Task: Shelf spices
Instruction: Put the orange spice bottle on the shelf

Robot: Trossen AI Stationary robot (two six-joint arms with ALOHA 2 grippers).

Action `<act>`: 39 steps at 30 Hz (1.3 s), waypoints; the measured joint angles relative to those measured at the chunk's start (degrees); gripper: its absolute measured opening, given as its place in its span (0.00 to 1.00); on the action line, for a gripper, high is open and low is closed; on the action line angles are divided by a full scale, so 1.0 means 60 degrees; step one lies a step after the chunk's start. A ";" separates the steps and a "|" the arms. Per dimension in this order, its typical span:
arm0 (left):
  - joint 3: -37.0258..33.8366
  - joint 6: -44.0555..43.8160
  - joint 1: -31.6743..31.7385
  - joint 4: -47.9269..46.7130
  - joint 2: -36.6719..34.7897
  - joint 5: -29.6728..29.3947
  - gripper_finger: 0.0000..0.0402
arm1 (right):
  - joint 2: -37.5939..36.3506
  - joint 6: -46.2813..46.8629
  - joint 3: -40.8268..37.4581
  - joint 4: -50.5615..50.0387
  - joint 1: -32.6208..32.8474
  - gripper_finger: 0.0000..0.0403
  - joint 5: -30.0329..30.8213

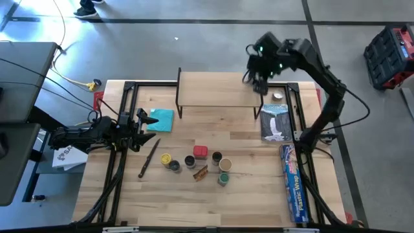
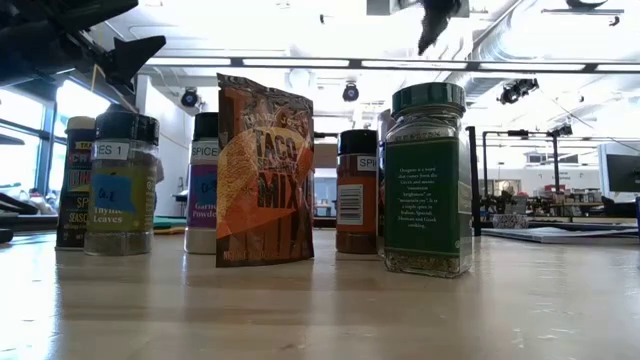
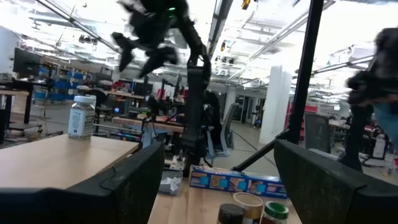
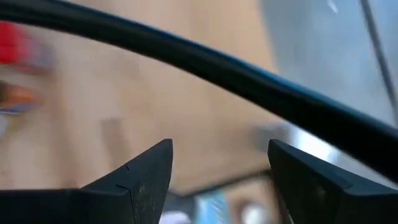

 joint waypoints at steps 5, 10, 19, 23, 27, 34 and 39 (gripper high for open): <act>0.0000 -0.0323 0.0001 -0.0002 -0.0003 0.0001 0.74 | -0.0215 0.1002 0.0000 0.0353 0.2676 0.63 0.0815; 0.0000 -0.1034 0.0002 0.0000 -0.0003 0.0000 0.74 | -0.0249 0.2154 -0.0234 0.0920 0.4990 0.63 0.1684; 0.0004 -0.2235 0.0004 -0.0004 0.0001 -0.0017 0.74 | -0.1879 0.4524 -0.6139 0.6229 0.7698 0.63 0.3501; 0.0004 -0.2238 0.0001 0.0059 0.0001 -0.0495 0.74 | -0.2181 0.5661 -0.8659 0.9514 0.8328 0.62 0.3287; 0.0004 -0.2461 0.0007 0.0175 0.0001 -0.1344 0.74 | -0.1914 0.5591 -1.0234 1.2106 0.8423 0.62 0.3269; 0.0234 -0.2158 -0.0004 0.0264 0.0364 -0.1467 0.74 | -0.1751 0.5794 -1.0153 1.2659 0.7915 0.62 0.3117; 0.0350 -0.2155 -0.0004 0.0250 0.0974 -0.1780 0.74 | -0.1551 0.7306 -0.8957 1.1177 0.7293 0.62 0.2439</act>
